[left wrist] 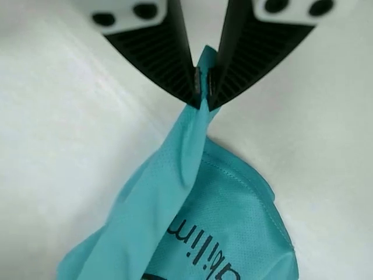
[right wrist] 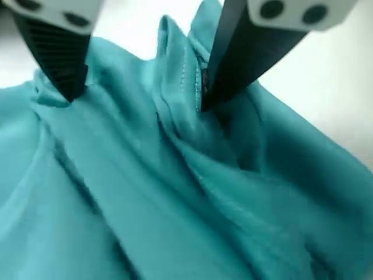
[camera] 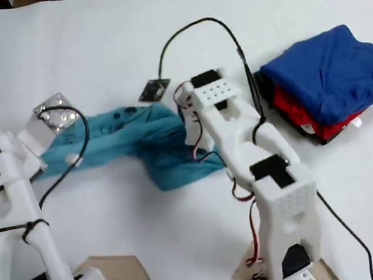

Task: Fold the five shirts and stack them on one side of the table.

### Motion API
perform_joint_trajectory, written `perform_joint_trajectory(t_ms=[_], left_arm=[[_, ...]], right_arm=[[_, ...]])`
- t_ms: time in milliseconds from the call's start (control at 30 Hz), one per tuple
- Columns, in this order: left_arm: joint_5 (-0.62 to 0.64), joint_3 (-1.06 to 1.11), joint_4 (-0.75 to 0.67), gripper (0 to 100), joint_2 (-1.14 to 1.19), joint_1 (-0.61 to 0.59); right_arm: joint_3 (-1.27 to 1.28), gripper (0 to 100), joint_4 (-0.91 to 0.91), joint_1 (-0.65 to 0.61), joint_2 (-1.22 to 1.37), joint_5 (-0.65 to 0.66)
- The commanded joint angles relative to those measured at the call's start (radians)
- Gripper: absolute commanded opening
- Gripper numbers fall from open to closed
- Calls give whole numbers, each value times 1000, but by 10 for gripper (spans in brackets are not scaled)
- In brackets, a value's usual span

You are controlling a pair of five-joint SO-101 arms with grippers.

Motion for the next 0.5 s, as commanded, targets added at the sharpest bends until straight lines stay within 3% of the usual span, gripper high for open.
perform_joint_trajectory(t_ms=[0,400,467], left_arm=[[-6,-7,-12,22,-43,0],[-6,-7,-12,22,-43,0],[-6,-7,-12,22,-43,0]], right_arm=[[6,308,4,-48,-111,8],[49,306,-93,-18,35,3],[44,269,-104,-1,35,3]])
